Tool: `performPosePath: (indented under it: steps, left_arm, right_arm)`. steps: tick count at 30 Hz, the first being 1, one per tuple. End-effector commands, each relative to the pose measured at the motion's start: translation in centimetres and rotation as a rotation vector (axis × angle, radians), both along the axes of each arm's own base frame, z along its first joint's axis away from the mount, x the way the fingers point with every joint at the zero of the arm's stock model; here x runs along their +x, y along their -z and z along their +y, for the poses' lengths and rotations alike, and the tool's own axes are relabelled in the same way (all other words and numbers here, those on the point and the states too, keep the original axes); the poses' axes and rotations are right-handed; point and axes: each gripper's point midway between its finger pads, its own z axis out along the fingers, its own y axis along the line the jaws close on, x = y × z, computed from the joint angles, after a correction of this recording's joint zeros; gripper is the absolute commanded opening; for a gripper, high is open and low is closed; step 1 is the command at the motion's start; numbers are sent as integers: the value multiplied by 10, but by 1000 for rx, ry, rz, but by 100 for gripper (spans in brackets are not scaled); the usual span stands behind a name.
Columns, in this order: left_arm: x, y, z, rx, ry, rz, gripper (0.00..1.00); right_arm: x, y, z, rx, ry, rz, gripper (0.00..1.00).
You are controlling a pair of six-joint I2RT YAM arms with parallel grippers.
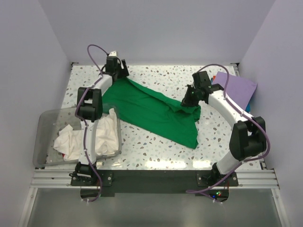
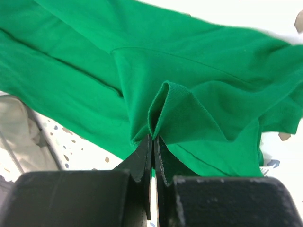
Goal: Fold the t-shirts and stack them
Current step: Fold the tshirt
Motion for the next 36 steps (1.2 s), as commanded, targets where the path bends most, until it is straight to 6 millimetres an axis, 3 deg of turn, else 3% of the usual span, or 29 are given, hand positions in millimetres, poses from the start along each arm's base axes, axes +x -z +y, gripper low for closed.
performPosePath:
  steps: [1,6,10,18,24,29,34,36]
  left_arm:
    - [2,-19,-1,-44,-29,-23,84]
    - [-1,-19,-4,-74,-38,-16,76]
    - [-7,-23,-1,-80,-64,6,59]
    - [-34,-12,20,-2,-141,91,54]
    - [-40,-19,24,11,-155,96,53]
    - [-43,-31,27,23,-157,76,38]
    - [-42,-44,30,40,-163,53,7]
    - [-42,-51,34,48,-168,42,0]
  right_arm:
    - [-12,-6,3,18,-5,-4,0]
    - [-22,3,3,8,-10,16,0]
    - [-20,1,2,3,-7,6,0]
    - [-12,-2,5,4,-16,-9,0]
    - [-11,-5,4,-5,-17,-15,0]
    - [-8,-10,1,-18,-7,-23,0]
    - [-7,-16,0,-26,-3,-33,0]
    - [-7,-20,-1,-32,-4,-35,0]
